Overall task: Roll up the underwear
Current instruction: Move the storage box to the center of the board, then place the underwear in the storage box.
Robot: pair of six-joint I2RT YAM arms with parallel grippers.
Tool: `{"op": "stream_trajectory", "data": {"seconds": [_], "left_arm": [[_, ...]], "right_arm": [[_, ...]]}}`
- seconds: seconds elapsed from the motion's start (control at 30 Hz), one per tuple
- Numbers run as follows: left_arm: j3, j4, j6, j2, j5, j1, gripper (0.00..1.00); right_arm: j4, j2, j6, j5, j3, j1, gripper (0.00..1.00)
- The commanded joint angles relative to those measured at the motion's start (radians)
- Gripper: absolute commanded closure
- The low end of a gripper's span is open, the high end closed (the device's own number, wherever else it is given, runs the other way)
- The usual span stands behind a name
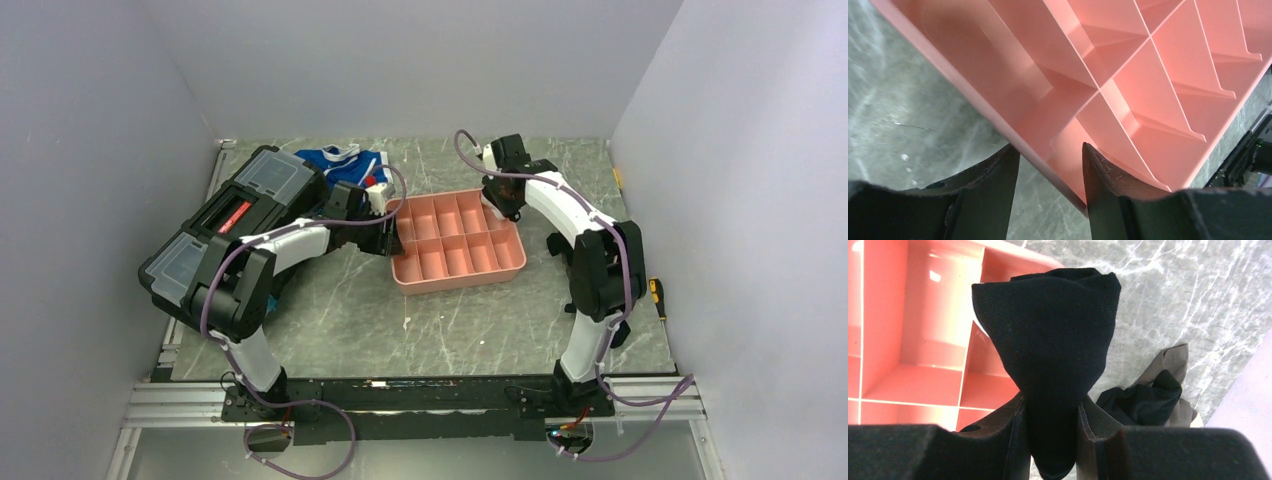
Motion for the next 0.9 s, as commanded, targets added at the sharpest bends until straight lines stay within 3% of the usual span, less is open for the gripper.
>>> {"op": "stream_trajectory", "data": {"seconds": [0.0,0.4,0.87], "left_arm": [[-0.021,0.035,-0.052,-0.046,0.001,-0.047,0.46],[-0.044,0.067,-0.107,-0.066,-0.016,-0.124,0.37],[-0.025,0.053,-0.104,-0.036,-0.008,-0.147,0.38]], "right_arm": [[-0.013,0.019,0.009,0.067,0.081,0.001,1.00],[-0.121,0.071,-0.024,0.161,0.158,0.064,1.00],[-0.107,0.032,-0.100,0.372,0.109,0.084,1.00]]}}
